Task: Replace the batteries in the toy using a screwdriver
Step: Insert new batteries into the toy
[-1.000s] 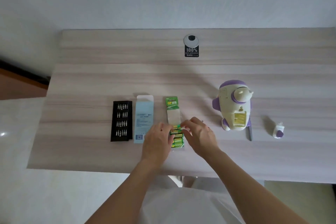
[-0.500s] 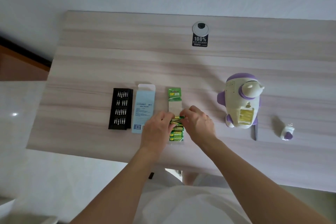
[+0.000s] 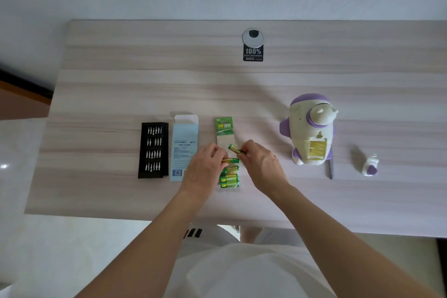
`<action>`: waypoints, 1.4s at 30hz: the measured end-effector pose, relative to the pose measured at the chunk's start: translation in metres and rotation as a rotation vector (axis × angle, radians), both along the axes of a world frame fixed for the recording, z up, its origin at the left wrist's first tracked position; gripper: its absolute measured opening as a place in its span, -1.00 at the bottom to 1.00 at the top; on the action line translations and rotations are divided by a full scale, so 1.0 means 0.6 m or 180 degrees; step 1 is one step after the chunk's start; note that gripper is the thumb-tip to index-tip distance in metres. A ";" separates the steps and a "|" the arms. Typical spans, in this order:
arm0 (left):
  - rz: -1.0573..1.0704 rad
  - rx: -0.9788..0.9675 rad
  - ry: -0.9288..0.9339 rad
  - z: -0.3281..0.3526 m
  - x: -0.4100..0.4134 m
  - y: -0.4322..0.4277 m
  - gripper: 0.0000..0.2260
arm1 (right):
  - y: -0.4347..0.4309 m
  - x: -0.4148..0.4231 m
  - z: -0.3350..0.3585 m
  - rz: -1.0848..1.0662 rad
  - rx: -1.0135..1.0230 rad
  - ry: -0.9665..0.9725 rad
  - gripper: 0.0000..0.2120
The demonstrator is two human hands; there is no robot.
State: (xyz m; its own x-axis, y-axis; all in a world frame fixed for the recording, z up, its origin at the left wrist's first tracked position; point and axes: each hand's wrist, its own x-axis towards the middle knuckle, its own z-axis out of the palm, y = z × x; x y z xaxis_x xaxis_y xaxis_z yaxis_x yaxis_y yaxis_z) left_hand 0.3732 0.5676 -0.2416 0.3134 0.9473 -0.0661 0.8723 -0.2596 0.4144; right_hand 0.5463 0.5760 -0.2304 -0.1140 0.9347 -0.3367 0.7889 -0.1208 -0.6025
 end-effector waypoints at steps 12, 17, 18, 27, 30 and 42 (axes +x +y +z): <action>0.1632 -0.1151 -0.2229 0.123 0.028 -0.015 -0.80 | -0.065 0.036 0.122 -0.2370 -0.0356 0.2996 -0.90; 0.1967 -0.1122 -0.3119 0.158 0.055 -0.026 -0.89 | -0.071 0.048 0.151 -0.2580 -0.0349 0.3711 -0.80; 0.2035 -0.1150 -0.3339 0.167 0.060 -0.028 -0.91 | -0.072 0.050 0.155 -0.2592 -0.0341 0.3827 -0.79; 0.1841 -0.1673 -0.3940 0.221 0.068 -0.033 -0.87 | -0.114 0.048 0.215 -0.2710 0.0052 0.3839 -0.75; 0.1711 -0.1815 -0.3972 0.220 0.077 -0.043 -0.88 | -0.146 0.048 0.222 -0.2771 0.0224 0.3627 -0.70; 0.1159 -0.2104 -0.3574 0.212 0.137 -0.083 -0.88 | -0.220 0.095 0.212 -0.3027 0.0504 0.3381 -0.78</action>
